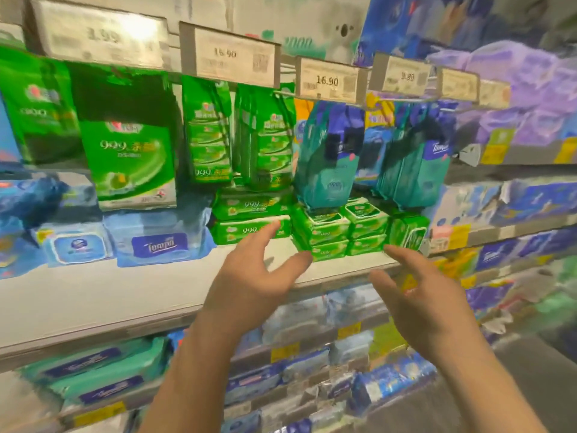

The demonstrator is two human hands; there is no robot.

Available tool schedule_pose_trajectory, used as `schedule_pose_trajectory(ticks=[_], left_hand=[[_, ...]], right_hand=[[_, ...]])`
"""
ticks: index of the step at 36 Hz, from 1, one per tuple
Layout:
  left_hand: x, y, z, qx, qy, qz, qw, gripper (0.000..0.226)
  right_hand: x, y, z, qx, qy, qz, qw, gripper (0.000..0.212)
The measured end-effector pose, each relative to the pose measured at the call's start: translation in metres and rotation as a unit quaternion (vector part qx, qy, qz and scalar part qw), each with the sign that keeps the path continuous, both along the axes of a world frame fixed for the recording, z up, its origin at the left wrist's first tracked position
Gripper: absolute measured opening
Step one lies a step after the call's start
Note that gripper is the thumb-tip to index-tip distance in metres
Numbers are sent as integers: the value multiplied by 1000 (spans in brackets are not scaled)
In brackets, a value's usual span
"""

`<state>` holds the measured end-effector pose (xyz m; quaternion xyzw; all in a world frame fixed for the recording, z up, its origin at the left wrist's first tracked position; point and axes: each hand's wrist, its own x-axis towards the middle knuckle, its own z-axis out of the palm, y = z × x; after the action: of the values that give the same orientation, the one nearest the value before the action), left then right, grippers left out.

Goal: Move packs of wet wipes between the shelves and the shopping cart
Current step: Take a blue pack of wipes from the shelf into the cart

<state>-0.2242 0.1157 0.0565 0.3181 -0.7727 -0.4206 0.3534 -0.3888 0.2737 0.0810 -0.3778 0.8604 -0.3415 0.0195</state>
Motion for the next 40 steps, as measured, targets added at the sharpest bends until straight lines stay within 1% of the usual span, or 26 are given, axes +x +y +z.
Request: schedule_pose_trajectory(ticks=[1, 3, 7, 9, 10, 12, 14, 16, 17, 18, 19, 21, 24, 25, 26, 28, 29, 30, 33, 36, 37, 38, 39, 40], left_hand=[[-8, -7, 1, 2, 14, 1, 1000, 68], [-24, -21, 3, 11, 31, 2, 999, 76], [-59, -48, 6, 39, 53, -11, 998, 86], [-76, -59, 5, 55, 83, -9, 995, 95], [-84, -64, 4, 59, 99, -7, 993, 96], [-101, -72, 3, 85, 144, -8, 986, 89], [-120, -80, 6, 129, 203, -10, 971, 72], [-139, -87, 7, 150, 258, 3, 955, 54], [-149, -90, 7, 149, 278, 12, 949, 54], [-158, -92, 6, 142, 290, 18, 946, 59], [-168, -94, 6, 133, 294, 20, 946, 63], [-186, -96, 8, 118, 302, 26, 946, 60], [-209, -102, 11, 122, 297, 49, 946, 55], [-216, -105, 11, 119, 287, 58, 949, 60], [-222, -108, 11, 115, 278, 67, 951, 69], [-230, -109, 15, 114, 264, 95, 953, 95], [-233, -109, 18, 113, 256, 106, 954, 103], [-236, -109, 19, 113, 253, 111, 954, 101], [-241, -109, 23, 104, 253, 117, 955, 68], [-238, -103, 26, 98, 261, 128, 952, 44], [-235, -101, 26, 100, 262, 128, 951, 41], [-233, -98, 26, 103, 260, 130, 951, 44], [-231, -94, 27, 105, 259, 131, 951, 51], [-228, -90, 28, 108, 263, 133, 950, 57]], right_hand=[[-7, -6, -1, -14, 0, 1, 1000, 53], [-21, -17, -4, -51, -12, 11, 999, 52], [-56, -47, -10, -158, -60, 32, 985, 52], [-76, -64, -12, -196, -70, 53, 977, 56], [-86, -74, -13, -213, -74, 73, 972, 61], [-105, -96, -14, -250, -101, 116, 956, 72], [-122, -120, -14, -276, -136, 151, 939, 80], [-136, -142, -14, -292, -177, 186, 921, 82], [-143, -151, -14, -296, -197, 205, 912, 81], [-151, -159, -16, -298, -219, 223, 902, 81], [-158, -166, -17, -296, -238, 241, 893, 81], [-171, -179, -19, -277, -264, 278, 881, 79], [-181, -195, -21, -251, -252, 311, 881, 66], [-182, -198, -21, -245, -241, 324, 881, 59], [-184, -200, -22, -242, -234, 340, 879, 53], [-186, -205, -24, -237, -229, 366, 870, 46], [-186, -208, -24, -235, -224, 372, 869, 45], [-187, -210, -24, -235, -218, 374, 870, 44], [-188, -217, -23, -261, -186, 368, 873, 43], [-186, -217, -20, -271, -158, 369, 875, 24], [-184, -216, -20, -277, -154, 373, 872, 21], [-182, -214, -20, -285, -153, 374, 869, 22], [-180, -213, -21, -298, -162, 373, 864, 25], [-177, -211, -21, -315, -192, 377, 850, 33]])
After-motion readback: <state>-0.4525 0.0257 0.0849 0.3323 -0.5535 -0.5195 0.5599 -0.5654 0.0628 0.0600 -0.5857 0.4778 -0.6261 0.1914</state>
